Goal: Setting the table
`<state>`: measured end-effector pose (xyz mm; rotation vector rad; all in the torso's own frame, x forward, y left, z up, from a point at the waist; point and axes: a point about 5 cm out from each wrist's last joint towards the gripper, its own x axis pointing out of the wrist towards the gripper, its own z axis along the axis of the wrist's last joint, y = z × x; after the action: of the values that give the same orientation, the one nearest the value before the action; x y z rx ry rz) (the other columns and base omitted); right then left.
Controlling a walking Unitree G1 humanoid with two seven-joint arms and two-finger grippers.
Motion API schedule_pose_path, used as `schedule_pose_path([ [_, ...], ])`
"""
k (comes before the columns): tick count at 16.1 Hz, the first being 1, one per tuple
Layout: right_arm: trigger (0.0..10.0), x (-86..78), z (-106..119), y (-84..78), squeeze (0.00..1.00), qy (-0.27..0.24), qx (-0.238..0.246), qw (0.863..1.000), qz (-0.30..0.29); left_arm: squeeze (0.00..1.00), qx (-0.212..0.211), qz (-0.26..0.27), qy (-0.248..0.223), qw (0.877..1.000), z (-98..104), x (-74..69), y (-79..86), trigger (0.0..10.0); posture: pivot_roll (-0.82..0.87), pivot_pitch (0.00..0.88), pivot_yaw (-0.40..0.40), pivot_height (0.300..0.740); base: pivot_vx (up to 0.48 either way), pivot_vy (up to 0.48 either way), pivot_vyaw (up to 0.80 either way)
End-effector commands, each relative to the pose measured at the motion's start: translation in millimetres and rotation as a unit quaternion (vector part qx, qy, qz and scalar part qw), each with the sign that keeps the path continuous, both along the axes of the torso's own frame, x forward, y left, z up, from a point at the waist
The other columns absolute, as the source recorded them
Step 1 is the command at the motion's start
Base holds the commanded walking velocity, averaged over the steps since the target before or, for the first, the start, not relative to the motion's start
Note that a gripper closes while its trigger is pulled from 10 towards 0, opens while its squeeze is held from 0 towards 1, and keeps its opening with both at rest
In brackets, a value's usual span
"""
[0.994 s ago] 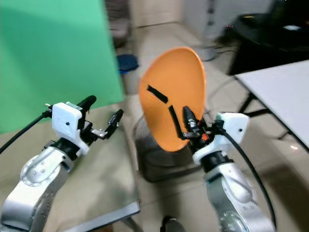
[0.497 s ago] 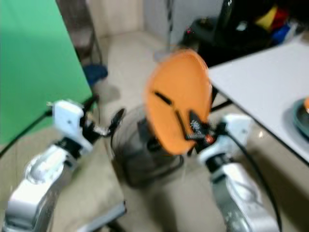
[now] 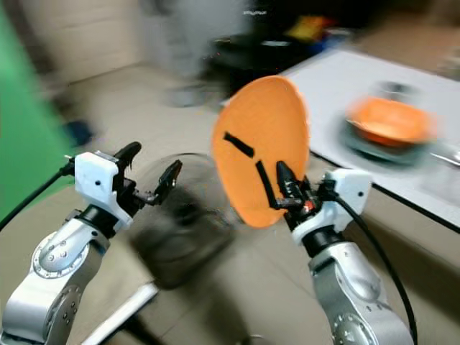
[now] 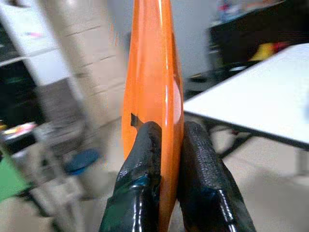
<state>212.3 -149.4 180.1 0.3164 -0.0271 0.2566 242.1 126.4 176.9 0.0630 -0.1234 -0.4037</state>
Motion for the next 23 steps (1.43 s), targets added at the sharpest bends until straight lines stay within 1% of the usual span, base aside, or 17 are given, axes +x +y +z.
schedule_pose_path([
  [1, 10.0, -2.0, 11.0, 6.4, 0.00, -0.031, 0.006, 0.999, 0.016, 0.00, -0.001, 0.001, -0.005, 1.000, 2.1, -1.3, 2.2, 10.0, 0.07, 0.000, 0.065, 0.740, 0.000, 0.000, 0.00],
  [6, 10.0, -2.6, 10.5, 6.9, 0.00, -0.029, 0.007, 0.999, 0.020, 0.00, -0.001, -0.002, -0.005, 1.000, 2.0, -2.4, 1.4, 10.0, 0.08, 0.000, 0.063, 0.740, 0.000, -0.352, 0.00],
  [16, 10.0, -1.7, 7.6, 4.3, 0.00, -0.016, 0.000, 1.000, 0.005, 0.00, -0.001, 0.003, -0.002, 1.000, 0.4, -0.8, 2.4, 10.0, 0.07, 0.000, 0.066, 0.740, 0.000, -0.356, 0.00],
  [18, 10.0, -1.9, 5.3, 3.8, 0.00, -0.009, -0.007, 1.000, -0.004, 0.00, -0.008, 0.004, 0.006, 1.000, -1.0, 0.3, 3.0, 10.0, 0.07, 0.000, 0.068, 0.740, 0.000, 0.000, -0.80],
  [21, 10.0, -0.4, 2.1, 0.1, 0.00, 0.005, -0.029, 0.999, -0.034, 0.00, -0.002, -0.001, 0.011, 1.000, -3.6, 1.6, 2.2, 10.0, 0.06, 0.000, 0.073, 0.740, 0.000, 0.000, -0.80],
  [23, 10.0, -0.4, 1.6, -0.8, 0.00, 0.009, -0.035, 0.999, -0.039, 0.00, -0.002, -0.003, 0.012, 1.000, -4.3, 1.9, 1.2, 10.0, 0.05, 0.000, 0.073, 0.740, 0.000, 0.000, -0.80],
])
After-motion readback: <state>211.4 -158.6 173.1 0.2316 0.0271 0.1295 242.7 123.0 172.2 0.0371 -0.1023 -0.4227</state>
